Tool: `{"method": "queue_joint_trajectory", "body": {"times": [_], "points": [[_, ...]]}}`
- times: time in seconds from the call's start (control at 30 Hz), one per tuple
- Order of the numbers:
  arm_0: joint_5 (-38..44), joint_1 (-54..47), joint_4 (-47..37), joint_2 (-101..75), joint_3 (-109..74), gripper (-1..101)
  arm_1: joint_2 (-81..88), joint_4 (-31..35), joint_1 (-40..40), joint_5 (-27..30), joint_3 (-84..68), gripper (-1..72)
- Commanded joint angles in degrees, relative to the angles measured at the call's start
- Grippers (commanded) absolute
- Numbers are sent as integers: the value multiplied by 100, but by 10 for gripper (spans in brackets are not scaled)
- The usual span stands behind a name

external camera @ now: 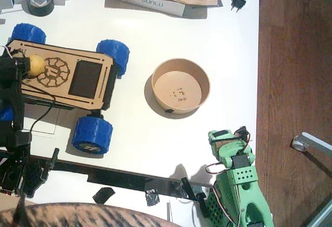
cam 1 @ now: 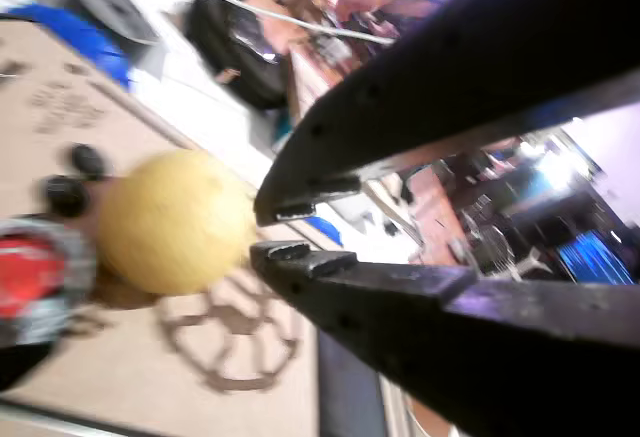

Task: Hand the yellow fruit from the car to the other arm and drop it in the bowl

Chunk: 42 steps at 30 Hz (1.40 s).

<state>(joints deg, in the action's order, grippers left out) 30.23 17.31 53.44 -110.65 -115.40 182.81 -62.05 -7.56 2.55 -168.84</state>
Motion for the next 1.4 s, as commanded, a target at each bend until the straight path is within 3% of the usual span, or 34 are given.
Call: {"method": "queue_joint_trajectory", "body": {"times": [0.0,0.07,0.33,0.5,0.7,0.97,1.2,1.37], "points": [[-70,141,-229,53,352,0,44,-26,-26,-62,220,0],[-70,202,-378,123,352,2,44,-26,-26,-62,220,0],[-62,211,-580,483,352,346,44,-26,-26,-62,220,0],[-62,176,-308,562,352,490,44,-26,-26,-62,220,0],[-62,114,88,615,352,549,44,-26,-26,-62,220,0],[-53,-167,-202,835,475,571,35,-26,-26,-62,220,0],[-62,-439,694,1512,2021,564,35,-26,-26,-62,220,0],[-62,-457,896,1837,2602,560,35,-26,-26,-62,220,0]]}}
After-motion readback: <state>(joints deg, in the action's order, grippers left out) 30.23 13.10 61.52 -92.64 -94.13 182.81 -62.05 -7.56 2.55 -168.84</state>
